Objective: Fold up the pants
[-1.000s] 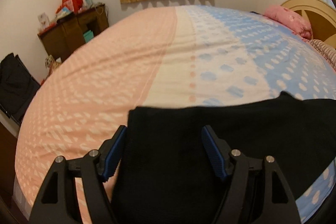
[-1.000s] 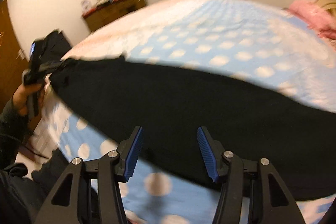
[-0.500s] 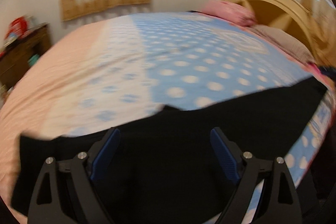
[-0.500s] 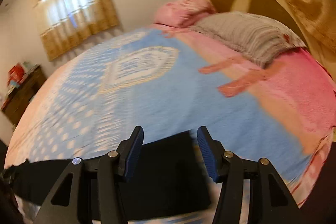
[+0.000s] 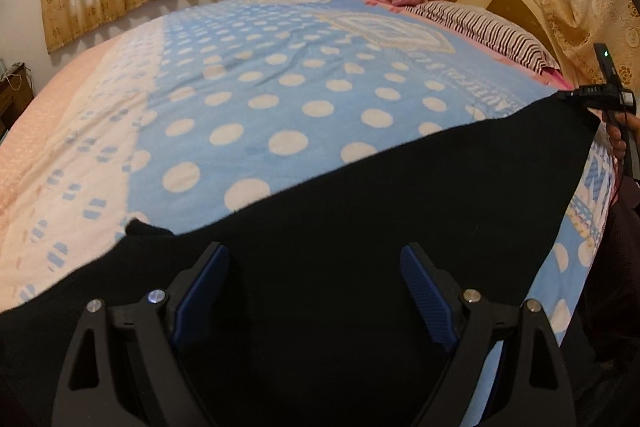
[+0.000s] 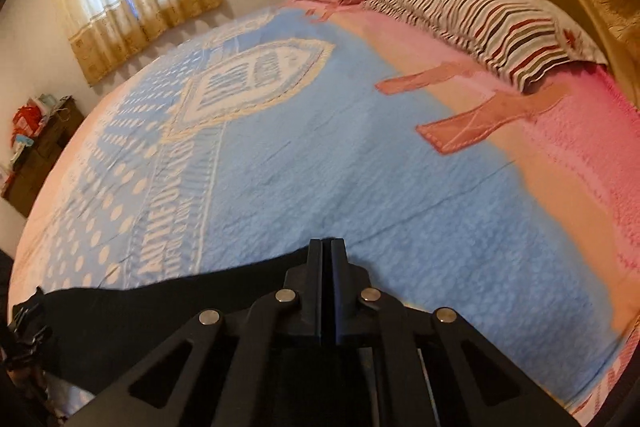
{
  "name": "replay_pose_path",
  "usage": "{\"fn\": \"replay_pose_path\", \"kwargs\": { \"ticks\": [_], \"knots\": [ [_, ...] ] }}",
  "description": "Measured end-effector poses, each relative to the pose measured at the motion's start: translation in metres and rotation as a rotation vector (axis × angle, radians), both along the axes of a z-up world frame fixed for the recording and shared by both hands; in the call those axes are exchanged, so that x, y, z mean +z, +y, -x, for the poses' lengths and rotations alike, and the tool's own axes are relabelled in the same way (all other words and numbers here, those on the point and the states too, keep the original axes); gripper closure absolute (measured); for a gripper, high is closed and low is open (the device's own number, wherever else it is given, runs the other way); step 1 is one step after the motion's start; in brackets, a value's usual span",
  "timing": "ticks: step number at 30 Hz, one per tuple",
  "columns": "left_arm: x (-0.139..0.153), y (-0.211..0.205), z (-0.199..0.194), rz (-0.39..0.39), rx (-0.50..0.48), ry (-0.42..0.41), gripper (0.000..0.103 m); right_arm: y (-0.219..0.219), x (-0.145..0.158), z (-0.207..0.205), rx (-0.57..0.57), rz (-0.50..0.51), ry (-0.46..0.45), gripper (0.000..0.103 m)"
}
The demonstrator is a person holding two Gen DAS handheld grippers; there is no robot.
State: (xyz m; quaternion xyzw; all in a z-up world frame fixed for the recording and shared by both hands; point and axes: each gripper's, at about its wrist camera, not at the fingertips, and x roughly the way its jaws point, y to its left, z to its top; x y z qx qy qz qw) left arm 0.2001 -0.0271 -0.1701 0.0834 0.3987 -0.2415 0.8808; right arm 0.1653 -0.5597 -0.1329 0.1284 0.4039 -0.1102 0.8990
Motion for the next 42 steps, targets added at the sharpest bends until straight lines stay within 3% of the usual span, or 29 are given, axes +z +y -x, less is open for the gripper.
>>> {"fn": "replay_pose_path", "kwargs": {
  "ticks": [4,6,9,12,14,15,16,17,19,24,27,31,42],
  "knots": [
    [-0.006,-0.001,0.003,-0.014,0.001,0.002,0.013,-0.014,-0.007,0.002,-0.026,-0.037,0.018,0.099],
    [-0.006,-0.001,0.005,-0.014,0.001,0.000,0.013,-0.015,0.001,0.010,-0.055,-0.005,0.013,0.098],
    [-0.005,0.001,0.008,0.002,-0.001,0.003,0.013,-0.009,0.019,0.033,-0.055,0.005,-0.062,0.097],
    [-0.002,0.001,0.011,0.021,-0.009,0.001,0.013,0.016,0.034,0.054,0.045,-0.015,-0.142,0.094],
    [0.000,-0.001,0.013,0.024,-0.018,-0.008,0.013,0.032,0.030,0.057,0.103,-0.019,-0.122,0.071],
    [0.001,-0.002,0.014,0.023,-0.023,-0.013,0.013,0.039,0.021,0.055,0.122,-0.030,-0.074,0.049],
    [0.001,-0.004,0.014,0.020,-0.027,-0.018,0.013,0.042,0.008,0.050,0.131,-0.038,-0.012,0.042],
    [0.001,-0.006,0.014,0.016,-0.029,-0.020,0.012,0.044,-0.003,0.047,0.128,-0.021,0.026,0.042],
    [-0.003,-0.008,0.012,0.009,-0.032,-0.011,0.010,0.049,-0.005,0.050,0.133,0.035,-0.007,0.042],
    [-0.011,-0.016,0.012,-0.048,-0.028,-0.019,0.008,0.036,0.017,0.067,0.085,-0.068,-0.101,0.042],
    [-0.007,-0.013,0.017,-0.023,-0.024,-0.017,0.008,0.023,0.027,0.086,-0.004,-0.069,-0.148,0.042],
    [-0.006,-0.010,0.019,-0.016,-0.015,-0.023,0.007,0.001,0.013,0.104,-0.083,-0.180,-0.111,0.042],
    [-0.010,-0.006,0.017,-0.016,0.021,-0.002,0.007,0.008,-0.001,0.095,-0.055,-0.182,-0.062,0.049]
  ]
}}
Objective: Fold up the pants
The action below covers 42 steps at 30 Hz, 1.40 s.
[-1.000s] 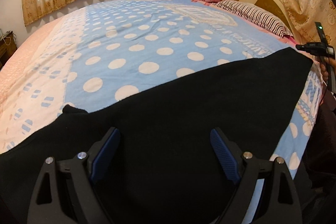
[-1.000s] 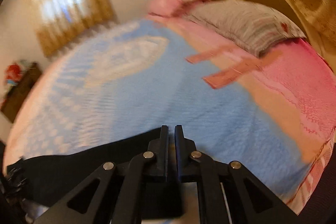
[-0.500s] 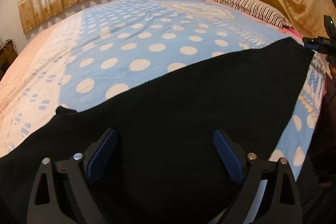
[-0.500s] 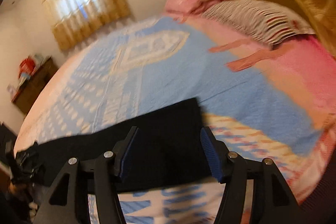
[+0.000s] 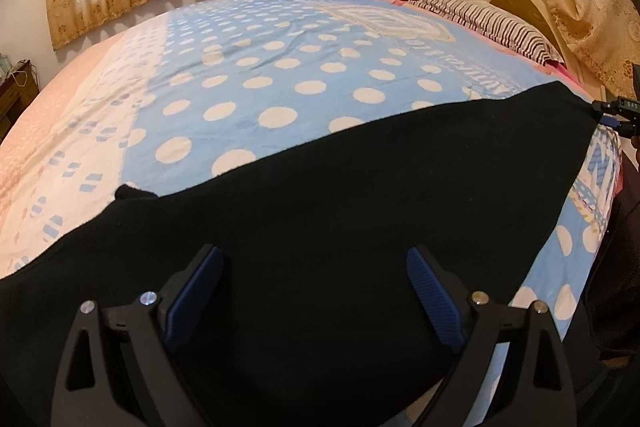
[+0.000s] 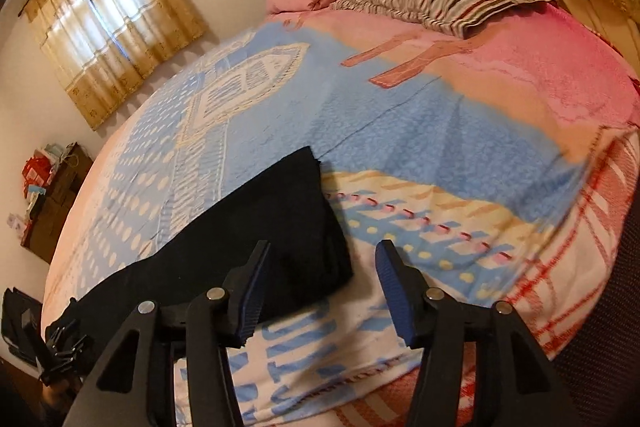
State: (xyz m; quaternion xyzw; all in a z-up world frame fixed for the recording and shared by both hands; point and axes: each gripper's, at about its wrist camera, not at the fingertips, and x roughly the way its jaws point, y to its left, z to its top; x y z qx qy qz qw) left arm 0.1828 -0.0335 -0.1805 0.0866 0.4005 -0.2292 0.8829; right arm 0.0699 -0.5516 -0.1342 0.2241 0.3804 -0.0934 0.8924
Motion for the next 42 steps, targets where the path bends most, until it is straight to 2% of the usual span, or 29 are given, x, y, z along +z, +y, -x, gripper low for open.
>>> {"fn": "replay_pose_path", "kwargs": {
  "ticks": [3,5,7,10,12,16,22,26,30,36,42],
  "knots": [
    [-0.002,0.000,0.000,-0.008,0.002,-0.007,0.004,0.006,-0.004,-0.011,0.028,0.029,0.028,0.053],
    [-0.003,-0.001,0.000,-0.011,0.002,-0.010,0.003,0.002,-0.006,-0.016,0.024,0.021,0.033,0.061],
    [-0.003,-0.002,0.000,-0.013,0.003,-0.010,0.002,-0.001,-0.007,-0.019,0.029,-0.005,0.030,0.073],
    [-0.003,-0.003,-0.001,-0.014,0.004,-0.009,0.001,-0.002,-0.007,-0.018,0.040,-0.034,0.018,0.083],
    [-0.002,-0.001,-0.001,-0.008,0.005,-0.003,0.001,0.002,-0.003,-0.016,0.042,-0.024,0.000,0.086],
    [0.001,0.002,0.000,0.026,0.012,0.016,0.001,0.018,0.013,-0.010,0.048,0.031,-0.050,0.087],
    [0.012,0.005,0.007,0.069,0.012,0.013,0.001,0.068,0.049,-0.010,0.109,0.191,-0.129,0.087],
    [0.023,0.006,0.012,0.105,0.000,-0.001,0.001,0.110,0.071,-0.016,0.196,0.226,-0.190,0.088],
    [0.026,0.008,0.010,0.143,-0.001,0.009,0.001,0.153,0.080,-0.023,0.290,0.239,-0.219,0.088],
    [0.024,0.013,0.009,0.173,0.005,0.023,0.001,0.218,0.068,-0.040,0.437,0.230,-0.211,0.088],
    [0.021,0.019,0.008,0.196,0.017,0.036,0.001,0.279,0.027,-0.055,0.573,0.231,-0.142,0.088]
  ]
}}
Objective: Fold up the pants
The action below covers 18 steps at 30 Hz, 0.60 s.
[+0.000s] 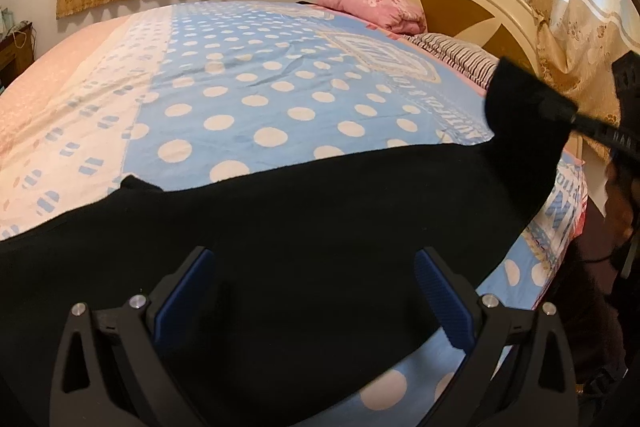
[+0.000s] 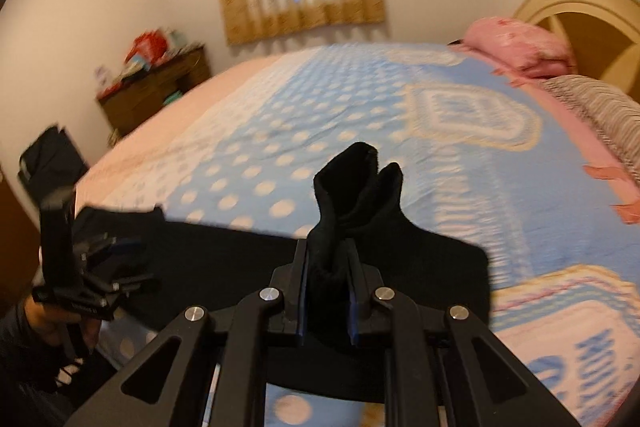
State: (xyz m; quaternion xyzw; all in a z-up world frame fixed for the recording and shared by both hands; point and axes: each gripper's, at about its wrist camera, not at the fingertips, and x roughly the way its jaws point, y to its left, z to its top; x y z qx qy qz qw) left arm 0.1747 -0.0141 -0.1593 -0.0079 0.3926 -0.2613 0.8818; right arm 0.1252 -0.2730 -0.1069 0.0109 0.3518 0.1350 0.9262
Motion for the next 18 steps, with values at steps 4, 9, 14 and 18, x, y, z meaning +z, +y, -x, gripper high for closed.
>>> {"fn": "replay_pose_path", "kwargs": {
  "ticks": [4,9,14,18],
  "knots": [
    [-0.002,0.001,0.000,0.004,0.000,0.007,0.001,0.029,-0.029,-0.006,0.056,0.010,0.054,0.088],
    [-0.003,0.000,-0.001,0.007,-0.001,0.014,0.001,0.054,-0.057,-0.006,0.104,0.064,0.103,0.088],
    [-0.003,-0.008,-0.001,0.021,-0.021,0.028,0.001,0.061,-0.074,-0.004,0.158,0.134,0.149,0.080],
    [0.000,-0.021,-0.001,0.043,-0.060,0.032,0.002,0.054,-0.060,0.016,0.263,0.084,0.150,0.061]
  ]
}}
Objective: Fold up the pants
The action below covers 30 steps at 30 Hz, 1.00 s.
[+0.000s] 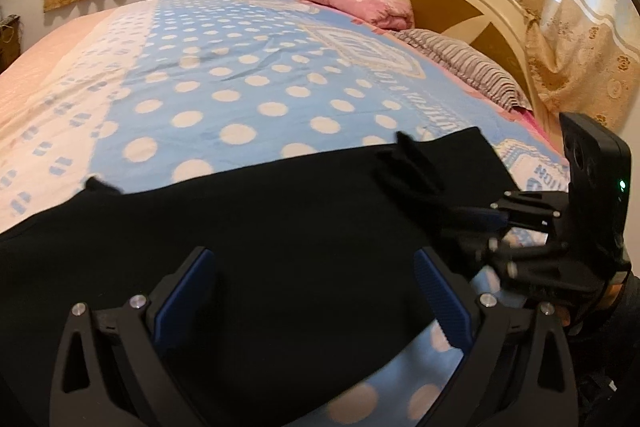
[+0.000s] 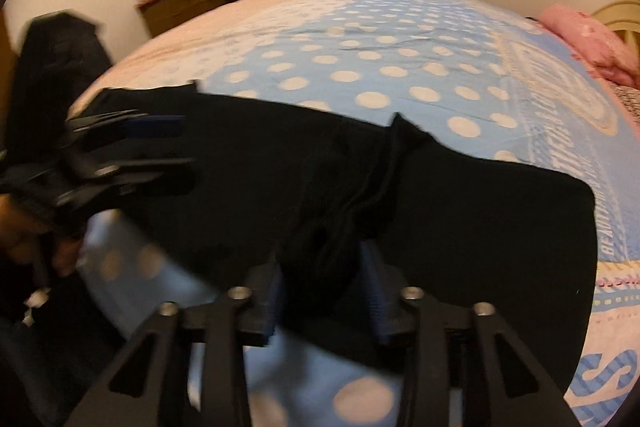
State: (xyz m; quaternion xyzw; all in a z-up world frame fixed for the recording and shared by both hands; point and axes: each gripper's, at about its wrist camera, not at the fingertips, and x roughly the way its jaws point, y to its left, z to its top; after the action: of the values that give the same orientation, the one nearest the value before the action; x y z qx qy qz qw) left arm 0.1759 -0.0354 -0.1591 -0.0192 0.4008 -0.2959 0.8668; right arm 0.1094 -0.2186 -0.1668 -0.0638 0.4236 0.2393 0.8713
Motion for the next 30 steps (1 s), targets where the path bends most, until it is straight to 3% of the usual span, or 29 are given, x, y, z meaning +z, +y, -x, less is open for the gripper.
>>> {"fn": "replay_pose_path", "kwargs": {
  "ticks": [4,9,17,18,19,20,22,26,30],
  "knots": [
    [0.001,-0.015,-0.006,0.055,-0.044,0.035,0.003,-0.020,0.010,0.021,0.008,-0.036,-0.046,0.061],
    [-0.006,-0.036,-0.015,0.083,-0.064,0.098,0.007,-0.047,0.007,0.019,-0.113,-0.089,-0.043,0.062],
    [-0.007,-0.029,-0.020,0.074,-0.002,0.099,0.007,-0.001,-0.005,0.011,-0.049,0.014,-0.077,0.062],
    [-0.007,-0.027,-0.020,0.075,0.003,0.100,0.007,0.003,-0.010,0.006,-0.055,0.035,-0.075,0.066],
    [-0.008,-0.026,-0.020,0.077,0.006,0.100,0.007,0.005,-0.013,0.001,-0.063,0.049,-0.070,0.083],
    [-0.008,-0.025,-0.020,0.080,0.008,0.101,0.007,0.005,-0.016,-0.002,-0.075,0.051,-0.058,0.091],
    [-0.008,-0.024,-0.020,0.087,0.008,0.104,0.007,0.001,-0.011,-0.004,-0.099,0.019,-0.051,0.098],
    [-0.005,-0.020,-0.018,0.114,0.003,0.110,0.007,0.002,0.010,0.012,-0.072,-0.005,-0.092,0.098],
    [-0.005,-0.020,-0.019,0.132,0.001,0.115,0.007,0.017,-0.011,0.009,-0.027,0.071,-0.052,0.097]
  ]
}}
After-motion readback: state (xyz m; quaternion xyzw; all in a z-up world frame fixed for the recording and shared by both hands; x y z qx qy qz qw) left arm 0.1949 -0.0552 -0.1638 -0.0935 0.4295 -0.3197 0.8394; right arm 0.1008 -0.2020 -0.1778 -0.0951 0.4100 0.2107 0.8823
